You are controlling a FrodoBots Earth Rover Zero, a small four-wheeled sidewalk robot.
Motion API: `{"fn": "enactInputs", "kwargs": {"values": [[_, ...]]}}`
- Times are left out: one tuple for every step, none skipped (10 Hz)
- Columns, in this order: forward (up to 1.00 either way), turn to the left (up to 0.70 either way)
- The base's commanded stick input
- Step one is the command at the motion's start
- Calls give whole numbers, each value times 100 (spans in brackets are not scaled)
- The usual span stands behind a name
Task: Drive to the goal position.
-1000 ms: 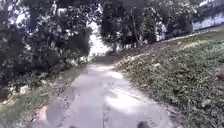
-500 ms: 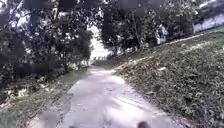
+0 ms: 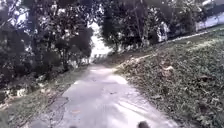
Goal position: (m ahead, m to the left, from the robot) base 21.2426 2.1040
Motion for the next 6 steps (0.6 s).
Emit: {"fn": "enactInputs", "kwargs": {"values": [[50, 0], [50, 0], [50, 0], [50, 0], [50, 0], [50, 0]]}}
